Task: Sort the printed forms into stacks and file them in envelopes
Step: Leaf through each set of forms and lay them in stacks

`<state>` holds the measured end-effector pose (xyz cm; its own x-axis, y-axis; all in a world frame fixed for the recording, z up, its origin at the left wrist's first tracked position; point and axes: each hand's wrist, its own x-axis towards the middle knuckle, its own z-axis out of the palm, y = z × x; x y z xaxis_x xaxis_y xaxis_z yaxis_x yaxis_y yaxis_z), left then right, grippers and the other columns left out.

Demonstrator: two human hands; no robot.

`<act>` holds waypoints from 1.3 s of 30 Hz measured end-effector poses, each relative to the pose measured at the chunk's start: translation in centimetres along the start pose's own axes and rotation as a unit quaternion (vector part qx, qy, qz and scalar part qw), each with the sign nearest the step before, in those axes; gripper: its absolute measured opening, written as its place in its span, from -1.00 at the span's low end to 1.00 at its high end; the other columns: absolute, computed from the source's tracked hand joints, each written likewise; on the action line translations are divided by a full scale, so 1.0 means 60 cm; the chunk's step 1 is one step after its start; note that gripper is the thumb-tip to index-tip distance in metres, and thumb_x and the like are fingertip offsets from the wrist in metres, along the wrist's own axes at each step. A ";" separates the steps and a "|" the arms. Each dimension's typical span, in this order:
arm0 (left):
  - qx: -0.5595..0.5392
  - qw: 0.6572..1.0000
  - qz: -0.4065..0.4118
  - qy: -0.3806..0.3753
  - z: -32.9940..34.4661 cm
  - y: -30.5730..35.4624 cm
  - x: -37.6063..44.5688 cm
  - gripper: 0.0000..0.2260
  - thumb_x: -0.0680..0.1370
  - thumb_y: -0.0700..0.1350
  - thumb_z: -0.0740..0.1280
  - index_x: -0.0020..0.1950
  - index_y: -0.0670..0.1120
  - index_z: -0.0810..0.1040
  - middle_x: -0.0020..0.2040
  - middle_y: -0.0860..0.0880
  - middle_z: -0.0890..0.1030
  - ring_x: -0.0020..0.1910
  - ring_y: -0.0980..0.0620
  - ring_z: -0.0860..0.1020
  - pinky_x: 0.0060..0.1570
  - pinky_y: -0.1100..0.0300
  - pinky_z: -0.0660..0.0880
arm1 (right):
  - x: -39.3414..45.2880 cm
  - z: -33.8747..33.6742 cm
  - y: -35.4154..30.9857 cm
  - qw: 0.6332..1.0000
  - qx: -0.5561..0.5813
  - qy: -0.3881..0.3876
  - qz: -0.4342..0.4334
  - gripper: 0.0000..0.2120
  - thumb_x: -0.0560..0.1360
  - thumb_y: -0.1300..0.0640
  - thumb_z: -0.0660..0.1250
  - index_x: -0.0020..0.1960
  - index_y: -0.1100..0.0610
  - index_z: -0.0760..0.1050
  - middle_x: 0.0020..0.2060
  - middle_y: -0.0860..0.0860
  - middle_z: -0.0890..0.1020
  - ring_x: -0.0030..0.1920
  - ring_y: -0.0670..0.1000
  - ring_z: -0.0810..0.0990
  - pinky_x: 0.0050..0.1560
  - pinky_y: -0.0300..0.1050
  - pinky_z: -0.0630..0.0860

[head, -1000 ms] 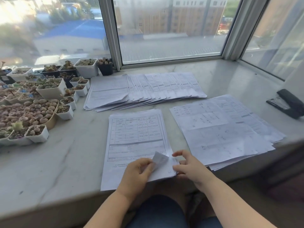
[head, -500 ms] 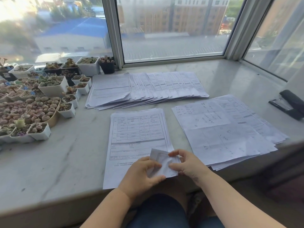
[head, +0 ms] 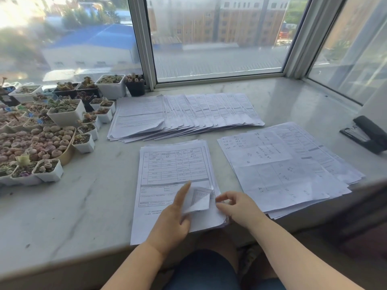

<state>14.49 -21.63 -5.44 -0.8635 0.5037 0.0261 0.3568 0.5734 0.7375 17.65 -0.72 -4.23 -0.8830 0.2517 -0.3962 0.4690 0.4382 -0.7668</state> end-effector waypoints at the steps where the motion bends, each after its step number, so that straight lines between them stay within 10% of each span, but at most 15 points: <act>1: -0.008 1.000 -0.006 0.029 -0.001 0.002 -0.002 -0.22 0.47 -0.30 0.25 0.49 0.27 -0.04 -0.03 0.12 0.57 -0.26 0.17 0.52 -0.19 0.44 0.38 | 0.005 -0.001 -0.007 0.998 -0.040 0.043 -0.017 -0.81 0.52 0.01 0.33 -0.15 0.10 0.62 -0.29 0.06 0.60 -0.35 -0.05 0.49 -0.31 -0.20 0.41; 4: -0.003 0.998 0.009 0.067 0.008 0.004 -0.013 -0.25 0.47 -0.37 0.21 0.53 0.13 -0.01 -0.24 0.20 0.54 -0.36 0.23 0.51 -0.31 0.48 0.32 | 0.011 -0.004 -0.047 0.996 0.033 -0.007 0.084 -0.44 0.53 -0.29 0.17 -0.14 0.21 0.60 -0.46 0.04 0.59 -0.57 -0.07 0.42 -0.48 -0.24 0.35; 6: 0.002 0.999 0.042 0.033 0.013 0.019 -0.020 -0.27 0.46 -0.39 0.21 0.50 0.15 0.09 0.00 0.21 0.60 -0.03 0.35 0.55 -0.04 0.60 0.31 | 0.012 0.006 -0.070 0.984 0.058 -0.073 0.150 -0.40 0.50 -0.34 0.17 -0.02 0.21 0.56 -0.43 0.06 0.61 -0.49 0.01 0.52 -0.51 -0.25 0.40; 9: 0.063 0.987 0.144 0.017 0.010 0.029 -0.014 -0.39 0.32 -0.44 0.40 0.29 0.03 0.52 0.16 0.12 0.58 0.18 0.09 0.55 0.22 0.59 0.18 | 0.012 0.028 -0.083 0.993 -0.049 -0.066 0.086 -0.76 0.53 0.11 0.28 0.12 0.22 0.56 -0.07 0.13 0.65 0.01 0.14 0.63 -0.15 -0.15 0.50; 11: 0.095 0.979 0.178 0.037 0.006 0.032 -0.001 -0.60 0.31 -0.24 0.49 0.15 -0.16 0.63 0.12 -0.07 0.64 0.15 -0.03 0.58 0.30 0.54 0.11 | 0.011 0.024 -0.076 0.998 0.008 -0.032 0.056 -0.85 0.48 0.28 0.24 -0.14 0.12 0.56 -0.22 0.05 0.60 -0.06 0.09 0.59 -0.16 -0.16 0.45; 15: 0.082 0.973 0.207 0.052 0.003 0.075 0.041 -0.33 0.51 0.34 0.12 0.24 -0.23 0.53 0.26 -0.11 0.52 0.40 0.23 0.28 0.38 0.33 0.12 | 0.008 -0.063 -0.055 0.968 0.242 0.041 0.047 -0.79 0.47 0.31 0.27 -0.24 0.06 0.53 -0.21 0.05 0.64 -0.11 0.08 0.62 -0.13 -0.06 0.58; 22: 0.070 0.965 0.238 0.080 0.080 0.213 0.127 -0.46 0.49 0.14 0.26 0.38 -0.13 0.43 0.43 -0.02 0.34 0.42 0.00 0.30 0.35 0.00 0.31 | 0.004 -0.299 0.041 0.855 0.480 0.194 0.036 -0.90 0.56 0.31 0.29 -0.03 0.17 0.56 0.05 0.18 0.65 0.10 0.21 0.62 0.24 0.22 0.50; 26: 0.089 0.978 0.189 -0.014 0.172 0.274 0.168 -0.39 0.51 0.12 0.32 0.51 0.04 0.20 0.49 0.19 0.11 0.50 0.13 0.14 0.43 0.26 0.05 | 0.013 -0.421 0.100 0.800 0.540 0.258 0.037 -0.81 0.57 0.33 0.26 0.17 0.25 0.52 0.05 0.19 0.64 -0.02 0.16 0.63 0.15 0.14 0.56; 33: 0.247 0.946 0.160 -0.136 0.324 0.345 0.221 -0.23 0.42 0.32 0.22 0.50 0.05 0.00 0.48 0.05 0.11 0.44 0.02 0.13 0.33 0.11 0.20 | 0.051 -0.568 0.189 0.799 0.541 0.256 0.054 -0.78 0.62 0.26 0.19 0.20 0.16 0.53 -0.09 0.09 0.71 -0.17 0.07 0.71 -0.26 -0.01 0.67; 39: 0.337 0.923 0.139 -0.122 0.378 0.375 0.256 -0.66 0.50 -0.10 0.18 0.26 -0.03 0.23 0.12 0.03 0.33 0.07 0.00 0.34 -0.24 0.16 0.28 | 0.086 -0.585 0.247 0.850 0.496 0.159 0.075 -0.78 0.61 0.22 0.20 0.16 0.11 0.57 0.03 0.09 0.71 0.02 0.11 0.69 0.07 0.19 0.60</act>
<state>17.35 13.68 -3.74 -0.6282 0.7755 -0.0624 0.7645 0.6302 0.1355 20.72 37.35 0.09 -0.6909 0.5307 -0.4909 0.1890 -0.5229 -0.8312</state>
